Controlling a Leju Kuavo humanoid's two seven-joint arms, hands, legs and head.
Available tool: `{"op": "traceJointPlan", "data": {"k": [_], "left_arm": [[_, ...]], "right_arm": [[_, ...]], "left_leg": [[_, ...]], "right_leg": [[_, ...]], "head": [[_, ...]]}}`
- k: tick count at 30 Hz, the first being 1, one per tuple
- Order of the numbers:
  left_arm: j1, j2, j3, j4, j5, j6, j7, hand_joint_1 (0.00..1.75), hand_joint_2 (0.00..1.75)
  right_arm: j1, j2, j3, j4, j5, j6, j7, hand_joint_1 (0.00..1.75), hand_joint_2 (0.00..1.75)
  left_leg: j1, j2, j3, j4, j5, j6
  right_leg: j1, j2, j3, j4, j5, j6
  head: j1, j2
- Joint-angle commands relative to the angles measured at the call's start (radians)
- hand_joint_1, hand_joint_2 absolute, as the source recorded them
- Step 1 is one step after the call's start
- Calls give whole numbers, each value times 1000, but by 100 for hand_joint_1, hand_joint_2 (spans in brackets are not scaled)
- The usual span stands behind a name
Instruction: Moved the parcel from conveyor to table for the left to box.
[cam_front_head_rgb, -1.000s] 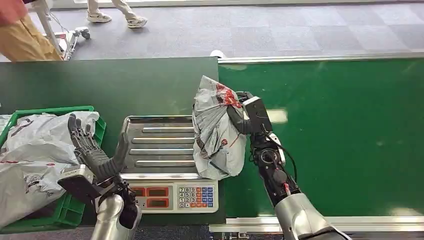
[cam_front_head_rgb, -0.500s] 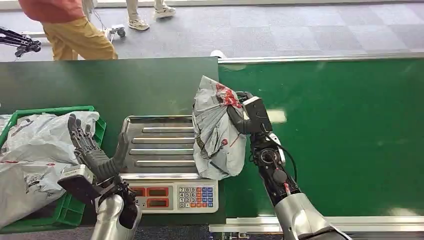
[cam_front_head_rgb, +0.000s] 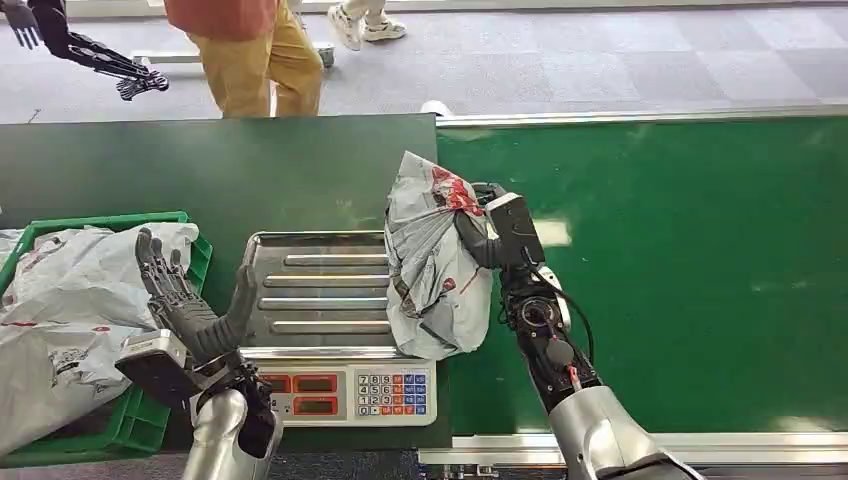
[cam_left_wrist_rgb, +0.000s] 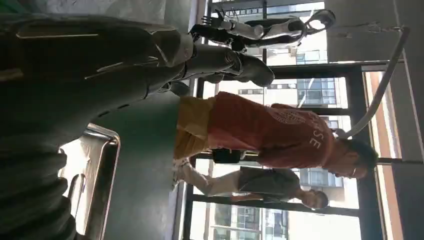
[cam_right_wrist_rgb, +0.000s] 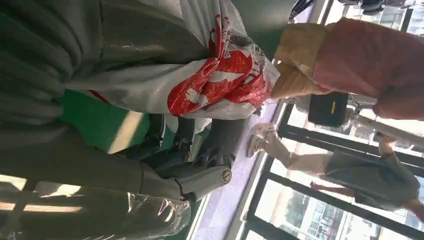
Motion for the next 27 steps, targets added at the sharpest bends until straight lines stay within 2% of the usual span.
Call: {"op": "traceJointPlan", "data": {"k": [1,27], "left_arm": [[-7,10,7,19,1,2,-3,0,175],[-7,10,7,19,1,2,-3,0,175]], "right_arm": [[-51,-5,-11,59,-1,-1,2,175,175],[-51,-5,-11,59,-1,-1,2,175,175]], "left_leg": [[0,0,2,0,-1,0],[0,0,3,-1,-1,0]], "right_leg": [[0,1,2,0,-1,0],[0,1,3,-1,-1,0]], "head": [[0,0],[0,0]]}}
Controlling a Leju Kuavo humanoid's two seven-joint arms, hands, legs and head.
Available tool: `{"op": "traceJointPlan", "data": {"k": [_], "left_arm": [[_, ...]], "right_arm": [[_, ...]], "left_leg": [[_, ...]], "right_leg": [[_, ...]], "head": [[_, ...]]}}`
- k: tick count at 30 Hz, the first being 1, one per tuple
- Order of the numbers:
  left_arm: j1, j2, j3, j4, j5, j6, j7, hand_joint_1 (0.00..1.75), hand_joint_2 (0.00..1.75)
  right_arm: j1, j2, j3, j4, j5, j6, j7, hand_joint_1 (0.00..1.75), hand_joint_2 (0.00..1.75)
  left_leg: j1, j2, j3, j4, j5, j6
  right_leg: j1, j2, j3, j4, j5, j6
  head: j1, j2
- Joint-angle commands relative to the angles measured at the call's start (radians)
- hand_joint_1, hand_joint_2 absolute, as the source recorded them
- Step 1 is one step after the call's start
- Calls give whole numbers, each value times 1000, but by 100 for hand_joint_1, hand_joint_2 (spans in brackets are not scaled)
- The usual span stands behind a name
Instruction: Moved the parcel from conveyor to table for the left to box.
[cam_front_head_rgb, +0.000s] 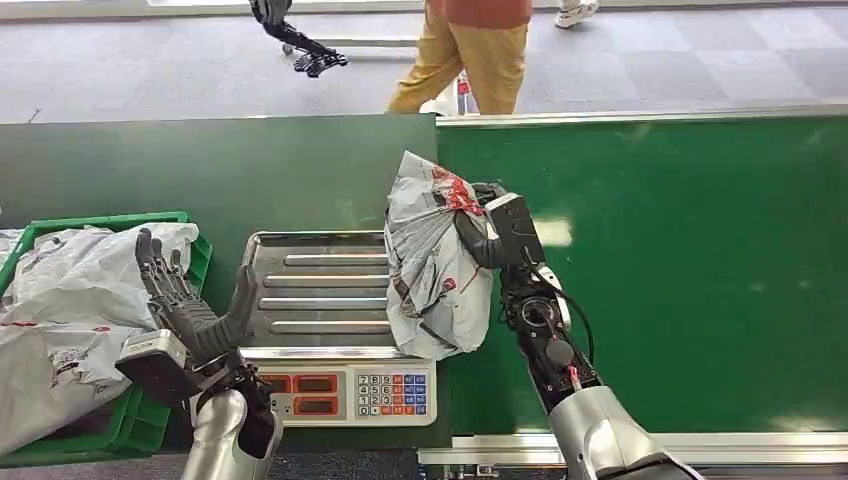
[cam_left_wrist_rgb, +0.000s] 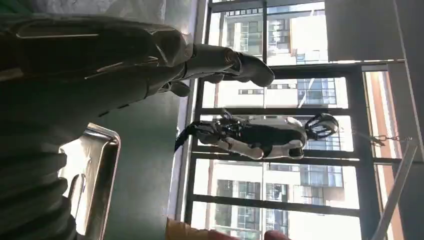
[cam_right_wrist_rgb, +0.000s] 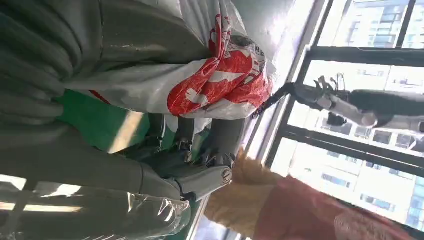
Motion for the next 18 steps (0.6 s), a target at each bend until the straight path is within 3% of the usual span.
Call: {"op": "traceJointPlan", "data": {"k": [1,6,7,8,18], "left_arm": [[-8,10,7,19,1,2,-3,0,175],[-8,10,7,19,1,2,-3,0,175],[-20,15,0,58,-12,2,-3,0,175],[-31,14,1,69,-9,3,-3,0,175],[-44,10,-4,90,-15,3,-3,0,175]], "right_arm": [[-51,-5,-11,59,-2,-1,2,175,175],[-51,-5,-11,59,-2,-1,2,175,175],[-100,-27,180,175,27,251,176,175,175],[-74,-1,226,212,16,695,142,175,175],[-72,17,251,242,20,706,104,175,175]], "left_leg": [[0,0,2,0,-1,0],[0,0,2,0,-1,0],[0,0,4,-1,-1,1],[0,0,2,-1,-1,0],[1,-1,6,-2,0,0]], "right_leg": [[0,0,2,0,0,0],[0,1,2,-1,-1,0],[0,1,4,-1,-1,0],[0,1,3,-1,-1,0],[0,0,5,-2,-1,0]], "head": [[0,0],[0,0],[0,0],[0,0],[0,0]]}}
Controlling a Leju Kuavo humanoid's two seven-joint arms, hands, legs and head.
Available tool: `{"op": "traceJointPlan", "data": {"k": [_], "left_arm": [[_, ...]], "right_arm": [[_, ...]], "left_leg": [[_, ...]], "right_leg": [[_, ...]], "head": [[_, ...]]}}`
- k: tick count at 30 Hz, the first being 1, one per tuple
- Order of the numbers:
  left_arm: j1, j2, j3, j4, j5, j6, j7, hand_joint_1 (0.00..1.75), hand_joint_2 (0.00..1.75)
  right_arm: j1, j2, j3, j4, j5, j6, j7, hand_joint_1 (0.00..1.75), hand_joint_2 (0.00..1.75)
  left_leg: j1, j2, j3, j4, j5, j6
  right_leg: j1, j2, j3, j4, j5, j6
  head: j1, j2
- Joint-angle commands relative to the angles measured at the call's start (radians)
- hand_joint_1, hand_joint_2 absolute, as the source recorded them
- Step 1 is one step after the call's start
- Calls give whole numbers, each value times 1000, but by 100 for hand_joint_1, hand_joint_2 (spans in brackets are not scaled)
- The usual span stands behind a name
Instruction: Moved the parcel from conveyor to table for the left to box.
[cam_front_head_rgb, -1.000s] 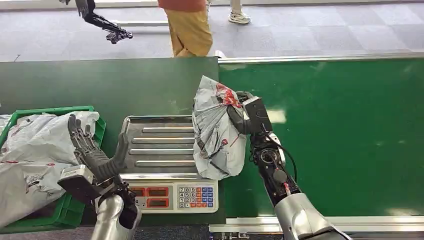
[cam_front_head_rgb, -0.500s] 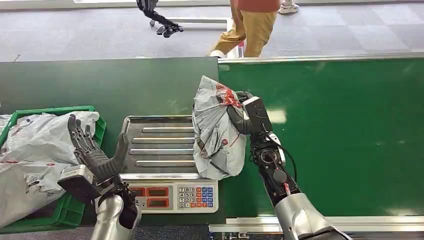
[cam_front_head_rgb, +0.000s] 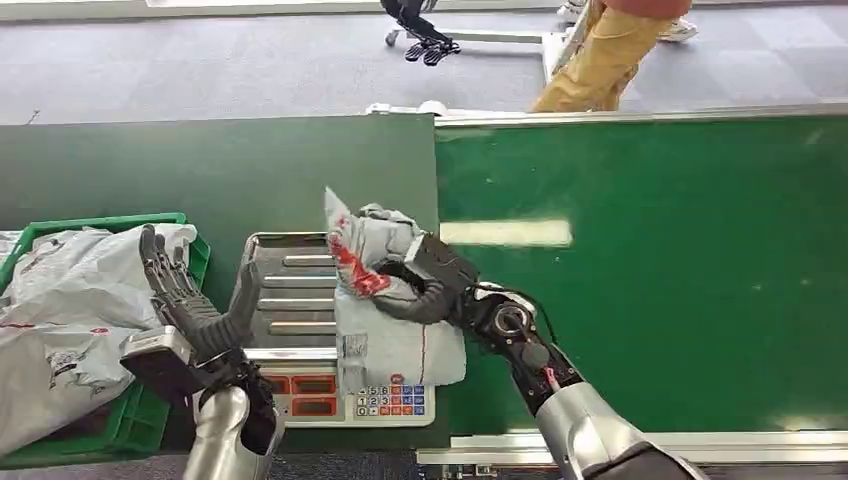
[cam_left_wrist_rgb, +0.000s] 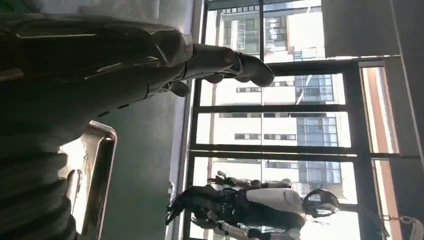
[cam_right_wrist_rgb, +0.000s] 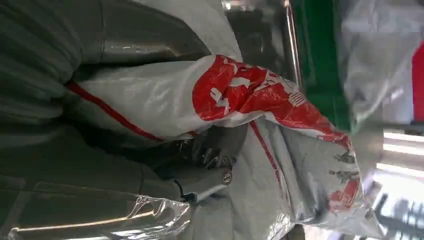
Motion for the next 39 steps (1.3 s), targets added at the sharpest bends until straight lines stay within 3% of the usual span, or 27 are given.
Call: {"op": "traceJointPlan", "data": {"k": [1,7,8,16,17,18,22,31,32,33,34,39], "left_arm": [[-28,11,1,75,0,3,-3,0,175],[-28,11,1,75,0,3,-3,0,175],[-55,41,-17,114,65,-110,-3,0,175],[-47,42,11,106,53,-106,-3,0,175],[-21,41,13,84,50,-103,-3,0,175],[-14,42,10,80,48,-100,-3,0,175],[-16,35,1,92,43,-99,-3,0,175],[-16,35,1,92,43,-99,-3,0,175],[-19,33,0,93,42,-96,-3,0,175],[-22,32,-2,96,43,-96,-3,0,175],[-27,29,-4,99,42,-93,-3,0,175],[-28,28,-8,98,43,-84,-3,0,175]], "right_arm": [[-31,-1,91,129,-5,-34,-1,175,175],[-31,-1,91,129,-5,-34,-1,175,175],[-37,4,84,125,-11,-62,-27,175,175],[-56,14,70,137,-10,-142,-7,175,175],[-58,17,47,134,-26,-172,-5,14,175],[-58,18,32,126,-36,-204,-9,0,175],[-49,10,-26,89,-83,-255,-62,0,175],[-49,10,-26,89,-83,-255,-62,0,175],[-45,11,-34,79,-89,-262,-78,0,0],[-42,11,-55,69,-109,-270,-99,0,0],[-39,14,-101,67,-164,-234,-111,0,175],[-34,18,-164,82,-240,-202,-55,0,175]], "left_leg": [[0,-1,2,-1,0,1],[0,0,4,-1,0,0],[0,0,5,-2,0,0],[-1,2,6,-1,0,0],[0,1,7,-2,0,1],[0,1,7,-1,0,0],[0,1,7,-1,0,1],[0,-1,7,-2,0,0],[0,-1,6,-1,0,0],[0,0,6,-1,0,0],[0,-1,7,-2,0,1],[-1,-1,5,-1,0,0]], "right_leg": [[0,0,3,-1,0,0],[0,-1,5,-2,0,0],[0,-1,6,-2,0,0],[0,1,6,-1,0,0],[0,0,8,-2,0,0],[0,1,7,-1,0,0],[0,1,7,-1,0,0],[0,0,8,-2,0,0],[0,0,7,-1,0,0],[0,0,7,-1,0,0],[0,0,8,-2,0,0],[-1,0,6,-1,0,0]], "head": [[0,0],[0,0],[0,0],[0,0],[0,0],[0,0],[0,0],[0,0],[0,0],[0,0],[0,0],[0,0]]}}
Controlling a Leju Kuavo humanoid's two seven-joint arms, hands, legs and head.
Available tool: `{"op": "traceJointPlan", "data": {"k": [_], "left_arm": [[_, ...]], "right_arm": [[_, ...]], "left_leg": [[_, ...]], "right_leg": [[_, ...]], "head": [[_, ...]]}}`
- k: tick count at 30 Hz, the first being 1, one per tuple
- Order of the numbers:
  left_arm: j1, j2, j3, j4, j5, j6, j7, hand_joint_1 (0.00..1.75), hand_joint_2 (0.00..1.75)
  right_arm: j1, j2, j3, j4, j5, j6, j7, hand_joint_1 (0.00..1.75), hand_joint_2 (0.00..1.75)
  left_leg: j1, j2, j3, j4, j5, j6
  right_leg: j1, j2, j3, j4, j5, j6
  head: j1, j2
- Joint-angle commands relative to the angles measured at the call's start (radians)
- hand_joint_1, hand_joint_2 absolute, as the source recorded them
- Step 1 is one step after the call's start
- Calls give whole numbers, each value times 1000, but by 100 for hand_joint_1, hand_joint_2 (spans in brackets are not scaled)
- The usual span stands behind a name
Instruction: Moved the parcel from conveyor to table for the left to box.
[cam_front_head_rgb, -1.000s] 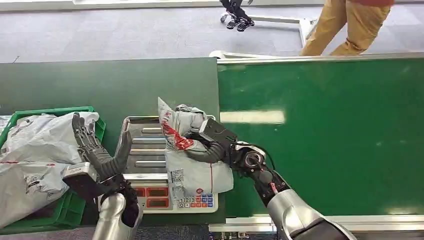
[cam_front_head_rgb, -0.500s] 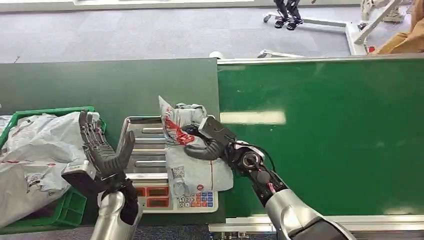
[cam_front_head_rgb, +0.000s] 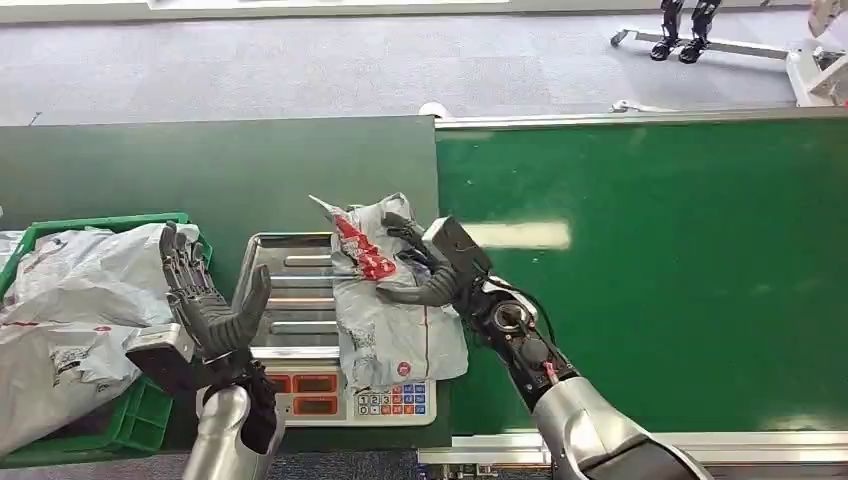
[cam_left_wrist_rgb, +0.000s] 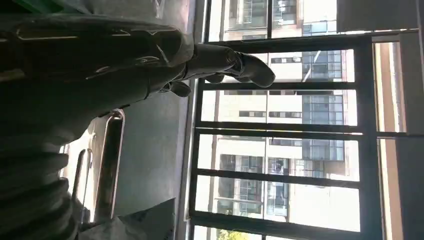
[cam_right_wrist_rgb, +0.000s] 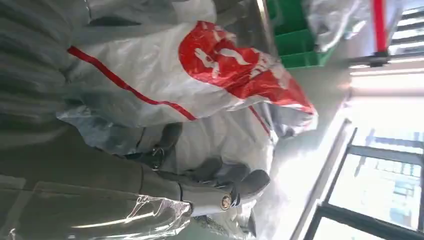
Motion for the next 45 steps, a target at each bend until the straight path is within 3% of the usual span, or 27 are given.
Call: {"op": "traceJointPlan", "data": {"k": [1,5,12,15,19,25,30,34,37,45], "left_arm": [[-17,8,-9,53,-2,6,-3,0,175],[-21,6,-16,59,-4,10,-3,0,175],[-23,7,-43,84,-5,2,-3,0,175],[-21,5,-56,88,-4,3,-3,0,175],[-25,11,-87,107,8,4,-3,0,175],[-49,9,-110,138,16,-15,-3,0,175],[-59,11,-134,151,9,-41,-3,0,175],[-108,72,-285,267,-123,-87,-3,0,175],[-174,76,-363,429,-268,-78,-2,0,175],[-219,64,-432,540,-514,-96,131,0,175]], "right_arm": [[-11,1,-131,26,-87,51,44,0,175],[-1,-7,-122,23,-100,112,35,0,175],[28,-22,-124,-63,-73,-17,-52,0,175],[51,-38,-152,-129,-74,-106,-130,0,175],[112,-54,-196,-274,-21,-386,-200,0,175],[168,-49,-267,-376,-60,-486,-239,0,175],[177,-32,-328,-411,-131,-515,-222,0,175],[151,-28,-344,-386,-161,-518,-220,0,175],[118,-25,-338,-334,-159,-491,-199,0,175],[84,-15,-327,-281,-125,-461,-187,0,175]], "left_leg": [[0,-1,1,-1,0,1],[0,-2,1,-1,0,0],[0,-1,1,-1,0,0],[0,-2,0,0,0,0],[0,-4,1,-1,0,1],[0,-3,1,-1,0,0],[0,-5,0,0,0,0],[-1,-2,1,-1,0,1],[-1,-4,2,-2,1,1],[0,-2,2,-2,0,0]], "right_leg": [[0,-1,2,-1,0,0],[0,-1,2,-1,0,0],[0,-1,1,-1,0,0],[0,-2,1,-1,0,0],[0,-3,3,-2,-1,0],[0,-3,2,-1,-1,0],[0,-4,1,-1,-1,0],[-1,-2,1,-1,0,0],[-1,-3,3,-2,0,0],[0,-1,3,-2,0,0]], "head": [[0,0],[0,0],[0,0],[0,0],[0,0],[0,0],[0,0],[0,0],[0,0],[0,0]]}}
